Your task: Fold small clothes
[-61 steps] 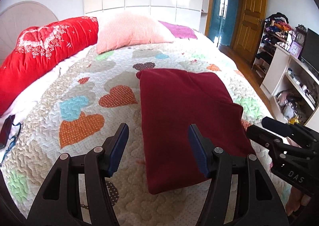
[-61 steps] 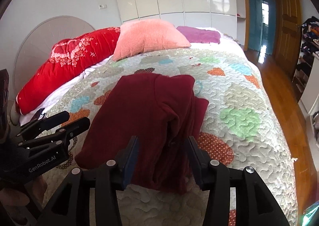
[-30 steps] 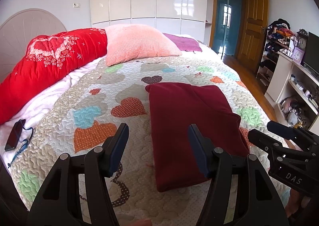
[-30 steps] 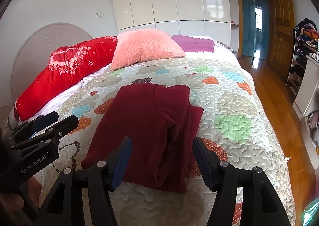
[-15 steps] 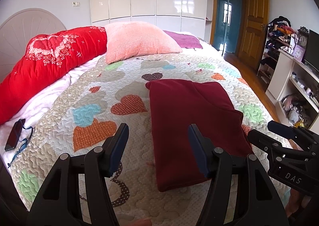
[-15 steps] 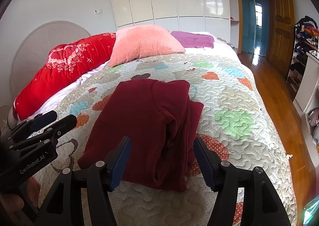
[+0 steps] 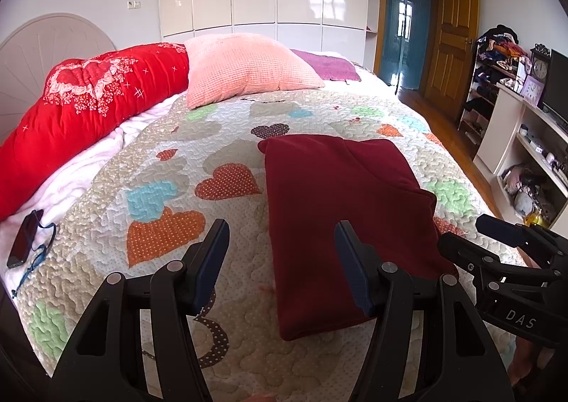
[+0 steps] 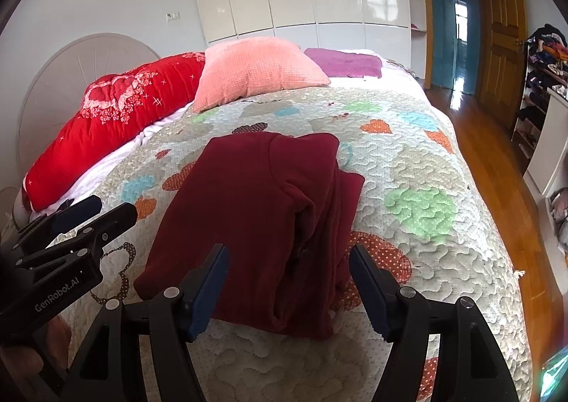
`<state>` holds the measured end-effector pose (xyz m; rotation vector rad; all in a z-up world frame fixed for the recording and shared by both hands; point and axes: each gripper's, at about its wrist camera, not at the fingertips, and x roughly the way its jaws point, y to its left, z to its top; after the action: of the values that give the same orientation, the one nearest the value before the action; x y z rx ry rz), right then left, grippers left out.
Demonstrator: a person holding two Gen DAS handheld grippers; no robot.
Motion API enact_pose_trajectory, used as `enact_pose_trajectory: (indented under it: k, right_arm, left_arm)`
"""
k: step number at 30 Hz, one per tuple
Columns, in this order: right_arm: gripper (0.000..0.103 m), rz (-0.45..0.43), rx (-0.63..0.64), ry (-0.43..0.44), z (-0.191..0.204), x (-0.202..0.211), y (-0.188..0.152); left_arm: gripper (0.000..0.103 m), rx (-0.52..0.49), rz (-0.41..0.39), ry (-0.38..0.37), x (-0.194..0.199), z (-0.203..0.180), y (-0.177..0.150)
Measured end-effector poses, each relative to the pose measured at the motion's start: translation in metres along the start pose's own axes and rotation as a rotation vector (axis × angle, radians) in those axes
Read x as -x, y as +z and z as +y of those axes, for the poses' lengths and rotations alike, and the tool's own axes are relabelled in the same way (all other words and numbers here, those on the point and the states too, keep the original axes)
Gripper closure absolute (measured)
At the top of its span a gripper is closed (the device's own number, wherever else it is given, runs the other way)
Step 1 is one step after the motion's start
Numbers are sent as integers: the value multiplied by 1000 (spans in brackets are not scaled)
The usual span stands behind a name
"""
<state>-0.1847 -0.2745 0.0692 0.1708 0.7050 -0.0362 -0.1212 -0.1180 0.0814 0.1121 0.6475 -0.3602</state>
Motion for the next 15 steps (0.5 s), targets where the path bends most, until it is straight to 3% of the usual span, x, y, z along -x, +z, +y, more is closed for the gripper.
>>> enact_pose_trajectory:
  k: [15]
  right_arm:
    - [35, 17, -10, 7, -1, -6, -1]
  left_arm:
    - [42, 4, 9, -1, -5, -1, -2]
